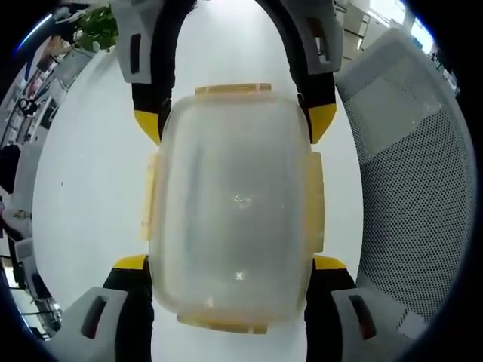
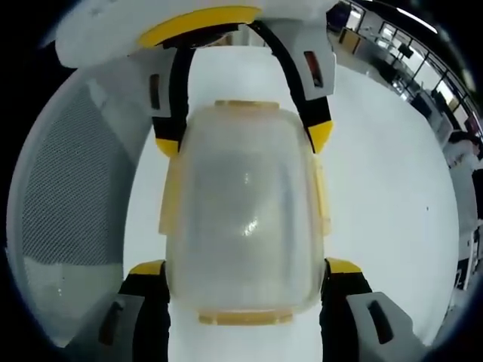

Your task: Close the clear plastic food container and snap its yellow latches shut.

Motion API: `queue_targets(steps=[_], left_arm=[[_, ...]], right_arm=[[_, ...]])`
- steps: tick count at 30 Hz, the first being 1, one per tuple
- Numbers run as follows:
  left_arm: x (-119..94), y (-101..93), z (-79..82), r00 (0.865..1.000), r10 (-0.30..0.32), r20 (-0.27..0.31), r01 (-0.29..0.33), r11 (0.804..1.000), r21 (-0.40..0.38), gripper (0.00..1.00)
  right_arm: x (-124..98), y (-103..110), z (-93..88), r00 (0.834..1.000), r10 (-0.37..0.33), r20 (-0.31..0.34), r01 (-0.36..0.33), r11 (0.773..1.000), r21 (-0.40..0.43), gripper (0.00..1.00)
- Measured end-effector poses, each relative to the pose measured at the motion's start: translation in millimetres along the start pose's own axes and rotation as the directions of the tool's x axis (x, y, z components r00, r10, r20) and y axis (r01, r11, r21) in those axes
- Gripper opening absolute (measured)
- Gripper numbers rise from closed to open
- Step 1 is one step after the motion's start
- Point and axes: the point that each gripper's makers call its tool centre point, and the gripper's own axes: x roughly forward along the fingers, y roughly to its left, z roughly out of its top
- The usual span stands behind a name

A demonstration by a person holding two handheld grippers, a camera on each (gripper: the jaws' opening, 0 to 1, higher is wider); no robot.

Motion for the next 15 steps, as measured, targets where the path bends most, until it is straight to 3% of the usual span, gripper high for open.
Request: queue_targets(steps=[5, 7, 11, 15], left_arm=[[2, 3.4, -1.5, 1.000, 0.017, 0.002, -0.017, 1.000, 0.015, 0.84], [6, 14.1, -6.7, 0.996, 0.087, -0.027, -0.085, 0.994, 0.068, 0.84], [7, 15.4, -8.2, 0.997, 0.061, -0.046, -0.058, 0.997, 0.052, 0.85], [6, 17.5, -9.5, 0.998, 0.055, -0.025, -0.054, 0.997, 0.053, 0.85]], right_arm=[[0, -2, 1.5, 1.000, -0.008, 0.015, 0.007, 1.000, 0.019, 0.83], [1, -5, 7.6, 0.999, -0.021, 0.045, 0.018, 0.999, 0.050, 0.83], [1, -5, 6.3, 1.000, -0.009, 0.030, 0.008, 0.999, 0.032, 0.83], [1, -8, 6.8, 0.999, -0.009, 0.031, 0.008, 1.000, 0.029, 0.82]])
